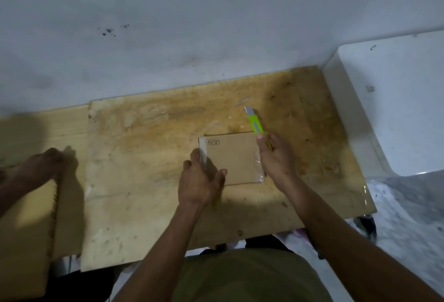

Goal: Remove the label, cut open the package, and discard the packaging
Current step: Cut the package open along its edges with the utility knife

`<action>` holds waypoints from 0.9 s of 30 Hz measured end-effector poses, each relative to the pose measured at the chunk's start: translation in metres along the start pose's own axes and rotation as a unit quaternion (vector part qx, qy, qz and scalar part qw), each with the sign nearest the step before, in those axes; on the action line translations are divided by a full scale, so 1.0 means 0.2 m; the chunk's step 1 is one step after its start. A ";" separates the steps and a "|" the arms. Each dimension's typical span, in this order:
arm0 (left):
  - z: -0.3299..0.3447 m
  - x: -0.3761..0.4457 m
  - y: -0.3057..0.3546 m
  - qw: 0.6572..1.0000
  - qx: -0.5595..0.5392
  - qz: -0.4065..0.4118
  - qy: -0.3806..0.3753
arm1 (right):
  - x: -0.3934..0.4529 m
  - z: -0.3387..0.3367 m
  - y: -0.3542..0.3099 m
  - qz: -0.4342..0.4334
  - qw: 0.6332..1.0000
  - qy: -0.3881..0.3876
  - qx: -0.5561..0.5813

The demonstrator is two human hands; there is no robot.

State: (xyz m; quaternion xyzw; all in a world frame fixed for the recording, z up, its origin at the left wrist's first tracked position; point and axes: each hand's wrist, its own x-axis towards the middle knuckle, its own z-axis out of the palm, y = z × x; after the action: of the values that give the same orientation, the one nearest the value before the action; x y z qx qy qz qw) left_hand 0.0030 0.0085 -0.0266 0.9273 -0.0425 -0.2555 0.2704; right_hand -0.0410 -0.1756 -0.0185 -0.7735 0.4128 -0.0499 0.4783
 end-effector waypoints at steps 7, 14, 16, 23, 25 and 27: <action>0.07 -0.04 0.03 0.999 -0.034 -0.004 0.042 | 0.07 0.05 -0.05 -0.057 0.994 -0.015 -0.096; 0.10 0.03 0.04 0.995 -0.013 0.099 0.027 | 0.03 0.04 -0.05 -0.082 0.993 0.029 -0.078; 0.12 0.05 0.05 0.994 0.029 0.106 0.026 | -0.01 0.01 -0.05 -0.087 0.992 0.049 -0.071; 0.22 0.13 -0.03 0.984 0.104 0.145 0.029 | -0.15 -0.09 0.04 -0.121 0.987 0.016 -0.106; 0.23 0.12 -0.03 0.983 0.099 0.150 0.037 | -0.18 -0.09 0.07 -0.145 0.985 0.016 -0.095; 0.24 0.13 -0.05 0.978 0.117 0.168 0.051 | -0.19 -0.07 0.11 -0.144 0.985 0.014 -0.094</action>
State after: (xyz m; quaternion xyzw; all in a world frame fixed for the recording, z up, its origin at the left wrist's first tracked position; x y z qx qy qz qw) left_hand 0.0009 -0.0122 -0.0780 0.9441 -0.2130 -0.1518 0.2004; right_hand -0.0853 -0.1628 -0.0157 -0.8657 0.3067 -0.0899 0.3852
